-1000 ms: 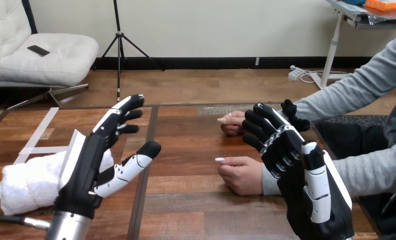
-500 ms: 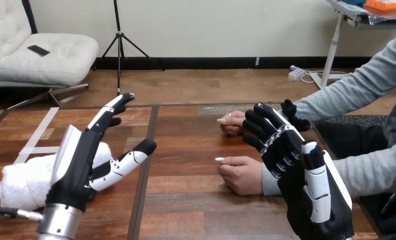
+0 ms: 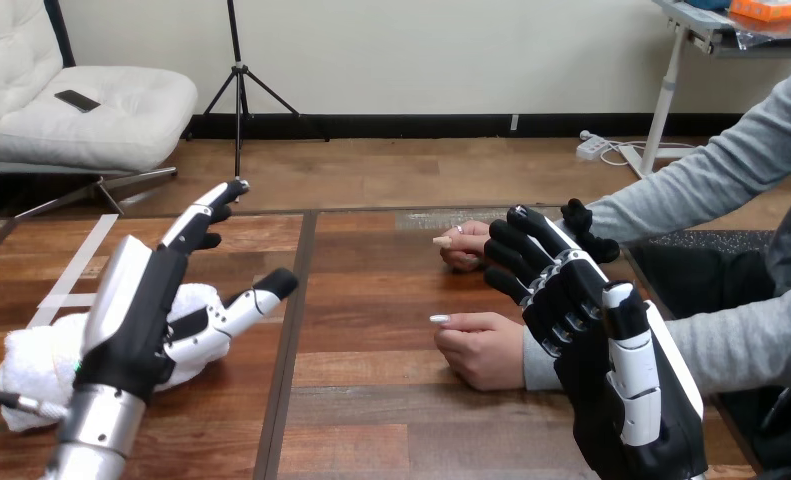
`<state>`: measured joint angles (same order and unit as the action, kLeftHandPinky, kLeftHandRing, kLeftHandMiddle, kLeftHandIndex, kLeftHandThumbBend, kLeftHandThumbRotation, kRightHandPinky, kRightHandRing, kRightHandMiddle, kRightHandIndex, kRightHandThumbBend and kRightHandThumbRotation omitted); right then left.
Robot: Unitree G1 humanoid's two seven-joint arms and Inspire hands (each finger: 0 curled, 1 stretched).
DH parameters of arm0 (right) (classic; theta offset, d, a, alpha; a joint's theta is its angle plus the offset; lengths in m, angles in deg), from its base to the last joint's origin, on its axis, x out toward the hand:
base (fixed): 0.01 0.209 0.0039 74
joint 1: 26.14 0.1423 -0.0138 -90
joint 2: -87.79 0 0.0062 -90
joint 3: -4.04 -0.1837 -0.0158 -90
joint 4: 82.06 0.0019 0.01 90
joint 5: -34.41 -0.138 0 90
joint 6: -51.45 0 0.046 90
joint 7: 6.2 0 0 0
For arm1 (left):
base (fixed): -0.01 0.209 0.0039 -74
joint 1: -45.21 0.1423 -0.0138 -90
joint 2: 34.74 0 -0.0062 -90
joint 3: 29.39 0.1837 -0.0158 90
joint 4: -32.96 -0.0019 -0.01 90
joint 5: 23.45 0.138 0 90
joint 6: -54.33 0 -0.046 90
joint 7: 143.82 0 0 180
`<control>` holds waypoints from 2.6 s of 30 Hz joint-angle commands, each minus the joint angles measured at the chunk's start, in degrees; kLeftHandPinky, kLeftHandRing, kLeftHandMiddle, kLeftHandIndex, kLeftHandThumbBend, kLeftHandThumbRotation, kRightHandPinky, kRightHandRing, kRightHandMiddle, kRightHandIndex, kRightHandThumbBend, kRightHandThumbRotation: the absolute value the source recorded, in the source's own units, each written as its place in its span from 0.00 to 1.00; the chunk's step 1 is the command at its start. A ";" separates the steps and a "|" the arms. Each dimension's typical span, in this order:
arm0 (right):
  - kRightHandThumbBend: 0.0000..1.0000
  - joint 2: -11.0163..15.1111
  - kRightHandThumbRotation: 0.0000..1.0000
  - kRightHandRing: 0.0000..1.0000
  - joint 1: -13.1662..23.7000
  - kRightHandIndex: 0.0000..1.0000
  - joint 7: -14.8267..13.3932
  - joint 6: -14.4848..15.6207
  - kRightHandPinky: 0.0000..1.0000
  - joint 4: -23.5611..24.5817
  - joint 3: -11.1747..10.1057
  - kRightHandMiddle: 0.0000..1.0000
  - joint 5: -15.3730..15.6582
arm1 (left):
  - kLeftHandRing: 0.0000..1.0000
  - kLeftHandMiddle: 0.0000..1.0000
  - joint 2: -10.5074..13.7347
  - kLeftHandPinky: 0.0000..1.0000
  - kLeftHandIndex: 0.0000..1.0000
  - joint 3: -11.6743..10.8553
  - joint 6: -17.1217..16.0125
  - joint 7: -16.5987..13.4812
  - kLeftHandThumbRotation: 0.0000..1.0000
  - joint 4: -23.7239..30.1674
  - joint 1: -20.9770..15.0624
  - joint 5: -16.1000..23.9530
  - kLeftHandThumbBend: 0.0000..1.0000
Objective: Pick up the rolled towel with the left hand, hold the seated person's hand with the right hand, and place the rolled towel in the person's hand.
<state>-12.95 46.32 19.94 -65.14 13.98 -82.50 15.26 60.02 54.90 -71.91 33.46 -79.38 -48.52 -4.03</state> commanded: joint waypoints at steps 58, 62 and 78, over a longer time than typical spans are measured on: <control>0.60 0.10 1.00 0.93 2.97 0.89 -0.24 -1.04 0.93 3.02 -1.44 0.90 1.49 | 0.87 0.91 10.75 0.83 0.90 8.88 5.69 -7.50 0.71 -19.80 -19.58 12.61 0.72; 0.59 0.16 1.00 0.92 2.96 0.89 -0.10 -1.15 0.93 3.04 -1.42 0.90 1.35 | 0.87 0.91 11.22 0.82 0.89 9.58 5.27 -8.26 0.70 -21.77 -20.72 13.30 0.72; 0.59 0.06 1.00 0.92 2.67 0.89 -0.26 -1.61 0.92 3.16 -1.49 0.90 1.56 | 0.88 0.91 12.80 0.85 0.89 12.78 6.72 -11.04 0.69 -26.87 -24.18 15.75 0.73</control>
<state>-13.02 46.31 19.81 -65.17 13.99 -83.73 16.72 70.88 66.45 -65.38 24.40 -105.00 -67.42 10.81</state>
